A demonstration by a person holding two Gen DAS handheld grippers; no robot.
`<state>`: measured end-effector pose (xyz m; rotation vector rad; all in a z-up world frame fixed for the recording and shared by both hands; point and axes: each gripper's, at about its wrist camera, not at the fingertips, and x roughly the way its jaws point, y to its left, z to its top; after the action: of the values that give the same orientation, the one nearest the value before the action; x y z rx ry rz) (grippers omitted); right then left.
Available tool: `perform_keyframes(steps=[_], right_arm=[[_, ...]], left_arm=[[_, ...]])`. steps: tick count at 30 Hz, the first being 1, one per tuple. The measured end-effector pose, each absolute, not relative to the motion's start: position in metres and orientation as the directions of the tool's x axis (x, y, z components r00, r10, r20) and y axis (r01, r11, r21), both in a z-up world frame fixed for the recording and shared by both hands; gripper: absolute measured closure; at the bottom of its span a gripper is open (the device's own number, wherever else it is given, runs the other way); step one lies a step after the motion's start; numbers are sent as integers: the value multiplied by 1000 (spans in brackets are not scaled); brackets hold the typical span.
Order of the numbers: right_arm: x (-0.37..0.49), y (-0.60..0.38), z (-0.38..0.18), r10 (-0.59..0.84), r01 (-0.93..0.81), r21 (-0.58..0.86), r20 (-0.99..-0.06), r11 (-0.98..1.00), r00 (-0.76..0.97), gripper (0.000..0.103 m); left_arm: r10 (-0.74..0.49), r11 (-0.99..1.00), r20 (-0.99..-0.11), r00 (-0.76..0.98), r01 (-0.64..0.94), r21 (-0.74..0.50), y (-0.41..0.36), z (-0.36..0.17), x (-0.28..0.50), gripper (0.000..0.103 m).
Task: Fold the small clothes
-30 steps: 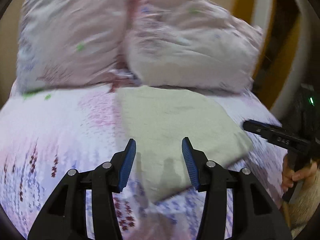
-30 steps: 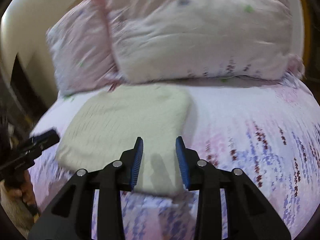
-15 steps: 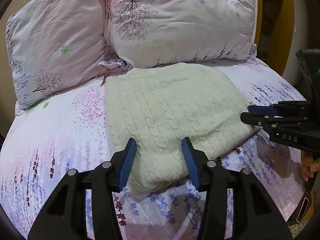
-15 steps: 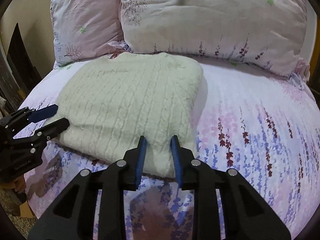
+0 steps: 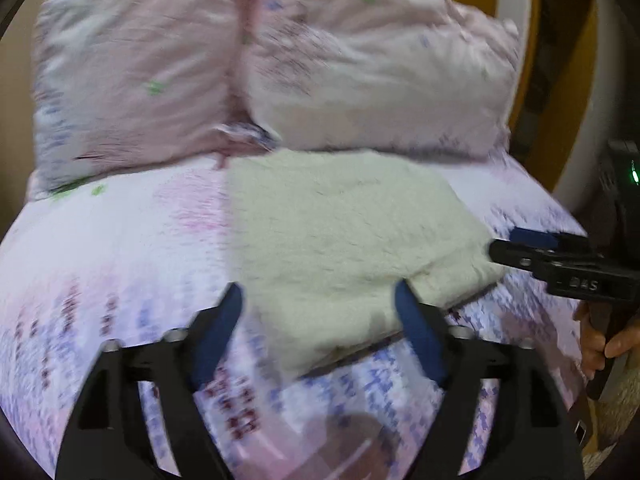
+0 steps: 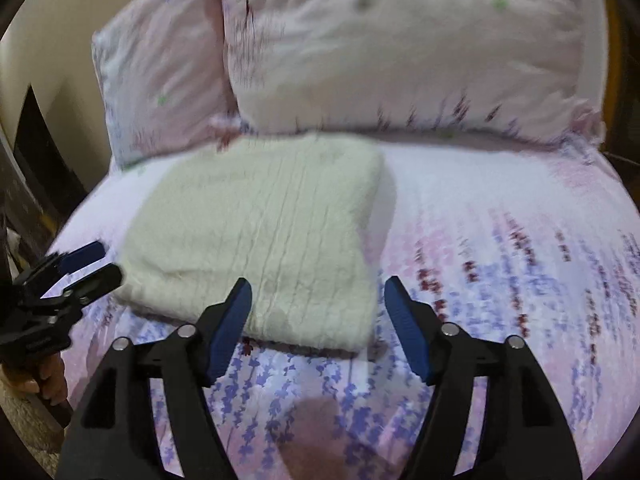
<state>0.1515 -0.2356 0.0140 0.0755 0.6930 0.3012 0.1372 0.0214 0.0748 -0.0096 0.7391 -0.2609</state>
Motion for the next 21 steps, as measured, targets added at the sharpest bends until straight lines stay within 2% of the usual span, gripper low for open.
perform_keyframes(steps=[2,5,7,14,21], right_arm=[[142,-242,19,291,-238,169,-600,957,745,27],[128,-250,21,288,-225,180,-583,958,760,23],[117,-252,20,276,-216,172,-579,961,767,20],[81,-247,14,260,-218,142,-585,966,768,4],[59,-228,-6,189,-220,38,-667,975,721,3]], left_arm=[[-210,976,-650,731,201,-89,33,83,124,13],[-192,980,-659,728,176,-92,46,86,108,9],[-178,983,-677,714,161,-89,50,86,101,1],[-61,995,-706,706,99,13,47,86,66,1],[-48,989,-753,657,137,56,30,76,57,1]])
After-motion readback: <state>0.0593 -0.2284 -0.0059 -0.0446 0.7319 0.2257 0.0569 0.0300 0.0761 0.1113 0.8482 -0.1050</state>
